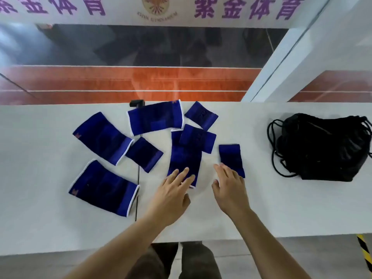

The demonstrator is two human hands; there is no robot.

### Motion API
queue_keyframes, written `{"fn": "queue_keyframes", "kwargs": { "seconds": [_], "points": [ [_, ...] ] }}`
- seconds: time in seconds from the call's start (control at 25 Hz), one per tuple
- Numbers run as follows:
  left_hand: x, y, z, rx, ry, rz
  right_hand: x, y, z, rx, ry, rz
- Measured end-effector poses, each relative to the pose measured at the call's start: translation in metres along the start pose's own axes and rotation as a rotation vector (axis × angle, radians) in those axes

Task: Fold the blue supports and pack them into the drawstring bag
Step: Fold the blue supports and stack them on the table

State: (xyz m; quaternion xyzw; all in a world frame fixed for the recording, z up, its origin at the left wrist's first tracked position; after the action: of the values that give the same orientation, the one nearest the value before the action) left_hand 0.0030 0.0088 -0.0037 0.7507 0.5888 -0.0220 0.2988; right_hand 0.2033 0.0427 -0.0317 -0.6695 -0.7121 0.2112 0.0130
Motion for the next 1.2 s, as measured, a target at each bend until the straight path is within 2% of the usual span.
{"fn": "queue_keyframes", "kwargs": {
  "seconds": [0.2, 0.32, 0.44, 0.56, 0.64, 0.84, 1.08, 1.2],
  "points": [
    [0.01, -0.019, 0.027, 0.022, -0.051, -0.083, 0.028, 0.029, 0.005, -0.073, -0.14, 0.019],
    [0.0, -0.029, 0.034, 0.039, -0.042, -0.118, 0.036, 0.036, 0.001, -0.075, -0.096, 0.034],
    [-0.006, -0.034, 0.034, 0.043, -0.062, -0.131, 0.065, 0.012, 0.002, -0.046, -0.009, -0.156],
    [-0.008, -0.033, 0.03, 0.046, -0.075, -0.155, 0.094, -0.014, 0.009, -0.125, -0.129, -0.329],
    [-0.006, -0.031, 0.027, 0.057, -0.077, -0.175, 0.096, -0.017, 0.017, -0.178, -0.141, -0.277],
    [-0.006, -0.03, 0.03, 0.033, -0.063, -0.197, 0.032, -0.008, 0.025, -0.188, 0.005, -0.132],
    [-0.003, -0.024, 0.032, 0.065, -0.043, -0.204, -0.018, 0.01, 0.027, -0.173, -0.053, -0.09],
    [0.003, -0.012, 0.03, 0.129, 0.043, -0.184, -0.003, 0.025, 0.005, -0.004, 0.136, -0.004]
  ]
}}
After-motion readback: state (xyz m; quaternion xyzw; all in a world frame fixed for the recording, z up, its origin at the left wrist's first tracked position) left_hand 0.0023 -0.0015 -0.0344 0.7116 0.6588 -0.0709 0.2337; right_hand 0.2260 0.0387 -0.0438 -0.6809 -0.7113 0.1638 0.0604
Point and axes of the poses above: each hand's wrist, its own x-axis towards the middle knuckle, its own z-axis out of the palm, y = z × x, the point moved 1 cm from there along x, towards the middle knuckle, and after that the axes turned 1 degree about -y, right-handed, at the moved point
